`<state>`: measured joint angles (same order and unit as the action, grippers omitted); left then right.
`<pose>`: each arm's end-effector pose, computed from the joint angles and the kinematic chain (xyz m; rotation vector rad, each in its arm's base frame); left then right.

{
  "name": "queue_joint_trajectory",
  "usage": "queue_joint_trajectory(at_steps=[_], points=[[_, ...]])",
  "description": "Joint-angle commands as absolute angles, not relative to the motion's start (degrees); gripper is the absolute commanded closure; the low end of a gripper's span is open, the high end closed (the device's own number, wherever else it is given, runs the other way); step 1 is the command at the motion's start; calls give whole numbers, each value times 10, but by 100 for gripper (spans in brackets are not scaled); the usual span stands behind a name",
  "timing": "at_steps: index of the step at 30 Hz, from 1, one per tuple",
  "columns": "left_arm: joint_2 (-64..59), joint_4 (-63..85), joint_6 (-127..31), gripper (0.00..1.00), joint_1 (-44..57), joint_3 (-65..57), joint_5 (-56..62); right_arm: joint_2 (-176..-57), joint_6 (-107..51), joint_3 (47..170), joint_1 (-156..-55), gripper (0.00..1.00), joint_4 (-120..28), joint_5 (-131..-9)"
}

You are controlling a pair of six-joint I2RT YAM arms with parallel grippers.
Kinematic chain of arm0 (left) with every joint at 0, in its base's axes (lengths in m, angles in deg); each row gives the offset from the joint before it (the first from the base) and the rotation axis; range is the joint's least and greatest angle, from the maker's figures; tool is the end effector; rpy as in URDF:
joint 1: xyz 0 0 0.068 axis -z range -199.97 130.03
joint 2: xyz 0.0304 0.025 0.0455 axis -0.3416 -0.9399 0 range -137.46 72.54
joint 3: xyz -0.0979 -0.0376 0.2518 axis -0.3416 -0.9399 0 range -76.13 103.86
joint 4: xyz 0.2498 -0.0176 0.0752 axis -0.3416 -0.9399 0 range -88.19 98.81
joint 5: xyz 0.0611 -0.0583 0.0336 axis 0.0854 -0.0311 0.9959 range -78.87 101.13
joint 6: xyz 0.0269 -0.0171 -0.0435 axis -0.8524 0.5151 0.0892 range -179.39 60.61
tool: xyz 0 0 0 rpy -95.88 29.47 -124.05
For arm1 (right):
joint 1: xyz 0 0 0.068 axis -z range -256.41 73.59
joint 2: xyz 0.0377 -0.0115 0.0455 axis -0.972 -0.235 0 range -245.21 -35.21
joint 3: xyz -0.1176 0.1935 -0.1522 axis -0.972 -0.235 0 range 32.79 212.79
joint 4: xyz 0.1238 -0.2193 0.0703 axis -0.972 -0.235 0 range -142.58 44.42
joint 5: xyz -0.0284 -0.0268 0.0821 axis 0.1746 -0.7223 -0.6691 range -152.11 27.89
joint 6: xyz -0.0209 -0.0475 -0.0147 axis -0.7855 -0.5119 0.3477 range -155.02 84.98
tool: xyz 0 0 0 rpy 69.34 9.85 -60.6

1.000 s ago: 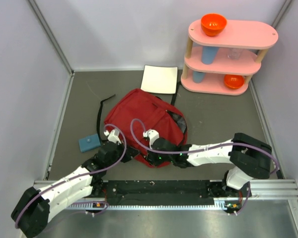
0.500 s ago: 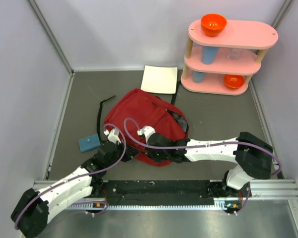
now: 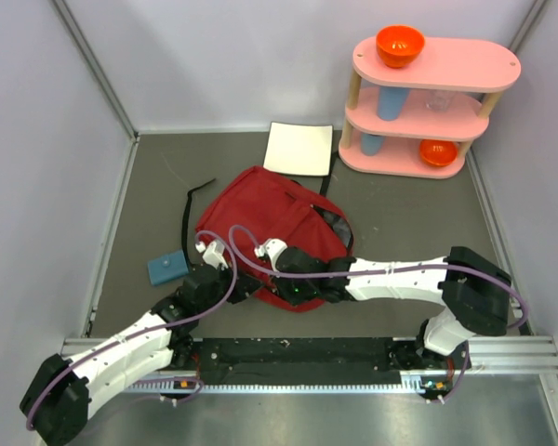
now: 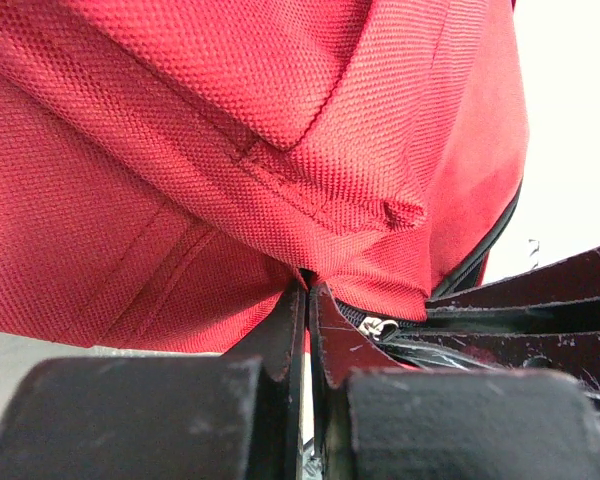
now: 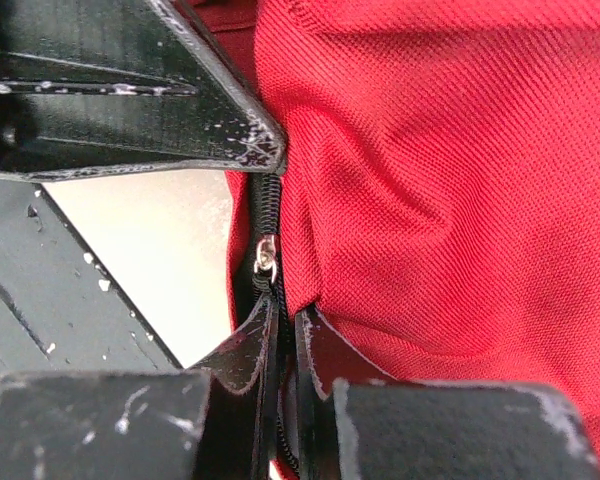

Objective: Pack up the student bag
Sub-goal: Adjust the student bag at the center of the board.

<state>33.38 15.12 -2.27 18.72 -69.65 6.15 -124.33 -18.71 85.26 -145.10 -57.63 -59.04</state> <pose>0.1167 -0.0975 0.1498 -0.2970 2.2060 -1.0893 0.1183 0.2981 0.1971 -1.0860 2.2653 0.5899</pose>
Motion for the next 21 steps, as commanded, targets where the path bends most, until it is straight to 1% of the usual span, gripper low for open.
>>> queue_joint_trajectory(at_steps=[1, 4, 5, 7, 8, 10, 12, 13, 16, 21], points=[[333, 120, -52, 100, 177, -696, 133, -1219, -120, 837, -1448, 100, -632, -545], [342, 125, -56, 100, 177, -699, 133, -1206, -63, 822, -1447, 100, -627, -497], [344, 129, -59, 100, 177, -701, 129, -1199, -55, 817, -1446, 84, -623, -498], [351, 150, -66, 100, 177, -709, 123, -1193, -31, 810, -1440, 73, -617, -499], [354, 160, -67, 100, 177, -713, 114, -1190, -26, 807, -1440, 65, -612, -501], [355, 195, -74, 100, 177, -724, 96, -1175, -7, 797, -1438, 54, -596, -511], [352, 216, -82, 100, 176, -731, 77, -1160, 10, 783, -1438, 53, -582, -528], [348, 231, -84, 100, 177, -733, 70, -1155, 15, 776, -1438, 53, -551, -541], [346, 254, -92, 100, 177, -739, 49, -1162, 29, 759, -1439, 53, -517, -576], [343, 286, -95, 100, 177, -744, 31, -1194, 33, 759, -1446, 59, -474, -635]])
